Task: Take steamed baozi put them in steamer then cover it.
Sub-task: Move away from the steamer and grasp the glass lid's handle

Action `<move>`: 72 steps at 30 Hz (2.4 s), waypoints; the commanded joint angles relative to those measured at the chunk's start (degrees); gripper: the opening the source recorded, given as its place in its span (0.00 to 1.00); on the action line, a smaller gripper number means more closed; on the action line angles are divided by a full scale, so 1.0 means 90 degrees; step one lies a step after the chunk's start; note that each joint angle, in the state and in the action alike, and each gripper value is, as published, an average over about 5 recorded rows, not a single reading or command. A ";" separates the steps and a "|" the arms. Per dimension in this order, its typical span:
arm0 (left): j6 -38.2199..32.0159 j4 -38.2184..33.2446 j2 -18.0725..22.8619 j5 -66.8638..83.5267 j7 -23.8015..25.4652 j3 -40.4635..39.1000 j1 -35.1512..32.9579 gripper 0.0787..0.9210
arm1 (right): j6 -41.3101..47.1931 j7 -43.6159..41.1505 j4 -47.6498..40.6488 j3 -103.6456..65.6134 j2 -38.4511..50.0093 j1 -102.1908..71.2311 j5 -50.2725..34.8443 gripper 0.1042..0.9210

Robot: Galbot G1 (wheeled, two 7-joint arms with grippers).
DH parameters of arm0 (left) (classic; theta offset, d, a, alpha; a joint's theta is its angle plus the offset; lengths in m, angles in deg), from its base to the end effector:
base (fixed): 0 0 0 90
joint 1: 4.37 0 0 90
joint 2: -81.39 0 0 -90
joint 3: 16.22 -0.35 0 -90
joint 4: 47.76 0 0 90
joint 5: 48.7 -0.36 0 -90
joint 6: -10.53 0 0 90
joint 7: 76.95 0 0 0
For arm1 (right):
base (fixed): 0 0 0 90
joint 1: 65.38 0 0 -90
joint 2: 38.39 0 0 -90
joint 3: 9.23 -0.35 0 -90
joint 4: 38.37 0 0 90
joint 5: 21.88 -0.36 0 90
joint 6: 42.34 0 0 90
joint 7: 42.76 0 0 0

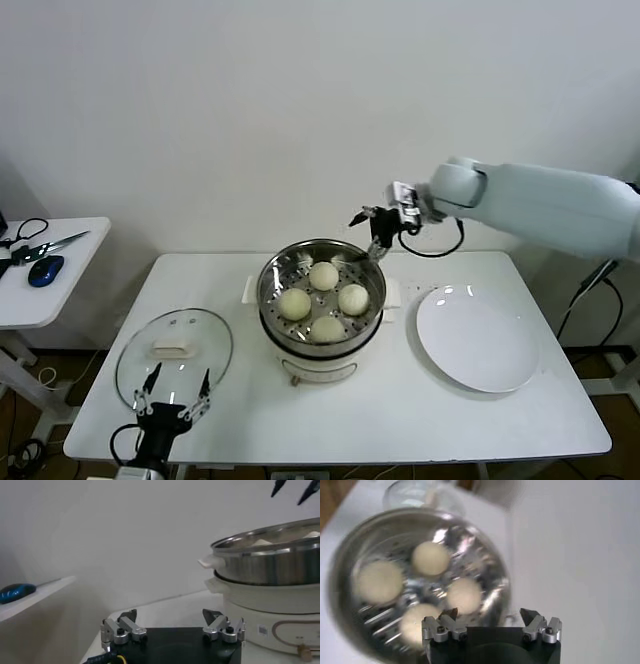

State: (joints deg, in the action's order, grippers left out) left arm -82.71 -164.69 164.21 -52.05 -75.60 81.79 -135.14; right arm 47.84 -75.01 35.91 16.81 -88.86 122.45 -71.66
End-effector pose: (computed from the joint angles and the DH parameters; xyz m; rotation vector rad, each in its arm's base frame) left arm 0.1232 0.0677 -0.3438 0.0139 -2.9406 -0.3540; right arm 0.5590 -0.0447 -0.0767 1.5143 -2.0598 1.2476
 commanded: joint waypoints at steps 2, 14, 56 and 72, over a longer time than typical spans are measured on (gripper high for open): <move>0.0057 -0.0075 0.0088 -0.0254 -0.0038 0.0009 0.0072 0.88 | -0.1521 0.2329 0.0725 -0.4912 0.2135 -0.4450 0.0359 0.88; 0.0292 -0.0183 0.0118 -0.1362 0.0003 0.0228 0.0294 0.88 | -0.1354 0.2436 0.1390 -0.9985 0.1553 -0.8937 0.1410 0.88; 0.0502 0.3254 -0.0520 -0.9312 -0.0516 0.0217 0.2878 0.88 | -0.0257 0.1931 0.2263 -1.3652 -0.0620 -1.2755 0.2865 0.88; 0.0538 0.3881 -0.0694 -0.9068 -0.0845 0.0063 0.3461 0.88 | -0.0339 0.1792 0.2097 -1.3591 -0.0741 -1.2653 0.3073 0.88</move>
State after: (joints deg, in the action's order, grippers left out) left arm -78.27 -134.46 159.22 -133.85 -81.60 83.18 -108.19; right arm 44.96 -58.46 55.06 -105.09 -95.04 9.23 -45.24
